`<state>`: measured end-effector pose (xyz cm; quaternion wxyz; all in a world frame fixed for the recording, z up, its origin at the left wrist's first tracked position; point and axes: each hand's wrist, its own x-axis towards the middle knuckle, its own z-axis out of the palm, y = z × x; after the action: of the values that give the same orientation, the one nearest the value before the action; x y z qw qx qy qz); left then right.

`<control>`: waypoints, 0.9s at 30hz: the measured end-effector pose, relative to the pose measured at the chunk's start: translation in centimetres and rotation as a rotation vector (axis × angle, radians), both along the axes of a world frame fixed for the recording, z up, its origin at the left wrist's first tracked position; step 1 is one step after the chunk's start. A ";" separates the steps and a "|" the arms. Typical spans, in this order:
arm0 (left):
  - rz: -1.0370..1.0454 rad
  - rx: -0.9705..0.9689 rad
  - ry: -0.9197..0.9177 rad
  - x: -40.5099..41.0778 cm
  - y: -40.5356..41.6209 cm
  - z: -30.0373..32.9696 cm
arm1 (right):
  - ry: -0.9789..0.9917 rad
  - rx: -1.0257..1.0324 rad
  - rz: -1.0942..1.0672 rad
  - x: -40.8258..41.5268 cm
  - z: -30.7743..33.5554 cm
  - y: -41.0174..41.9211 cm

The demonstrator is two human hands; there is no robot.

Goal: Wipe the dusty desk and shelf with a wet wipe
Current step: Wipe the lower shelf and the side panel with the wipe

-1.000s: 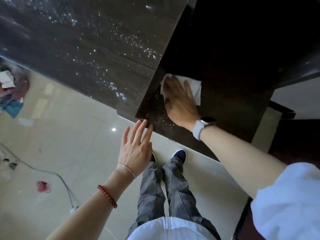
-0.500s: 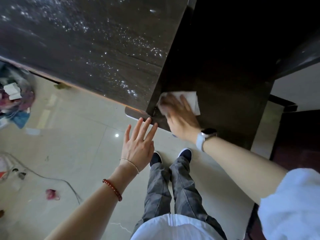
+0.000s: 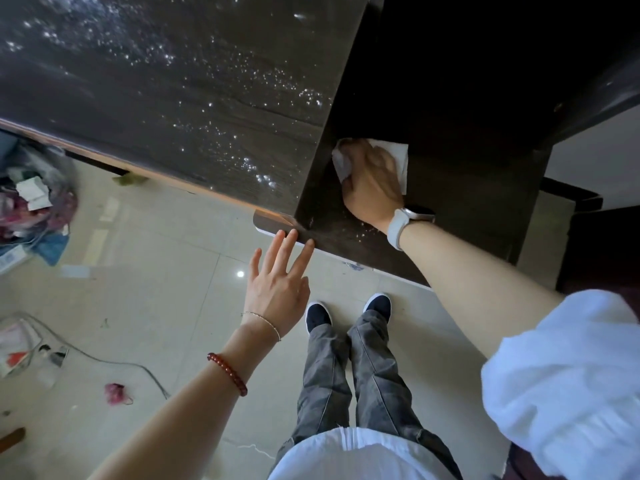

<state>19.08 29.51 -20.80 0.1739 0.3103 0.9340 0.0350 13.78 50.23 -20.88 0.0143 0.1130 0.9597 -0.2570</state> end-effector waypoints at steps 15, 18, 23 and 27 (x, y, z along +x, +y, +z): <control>-0.008 0.037 0.034 -0.2 -0.1 -0.3 | -0.106 0.340 0.260 -2.2 0.7 3.1; 0.008 0.051 0.004 0.0 -0.1 -0.4 | -0.104 0.358 0.387 -0.5 0.3 2.5; 0.019 0.045 -0.020 -0.1 -0.1 -0.4 | -0.166 0.371 0.497 3.0 -0.1 -0.3; 0.050 0.105 -0.035 -0.3 -0.2 -0.1 | -0.111 0.423 0.698 5.6 -0.8 -1.4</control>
<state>18.81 29.30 -20.89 0.1728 0.2949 0.9351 0.0937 19.37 48.86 -21.63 0.1289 -0.2051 0.9698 -0.0273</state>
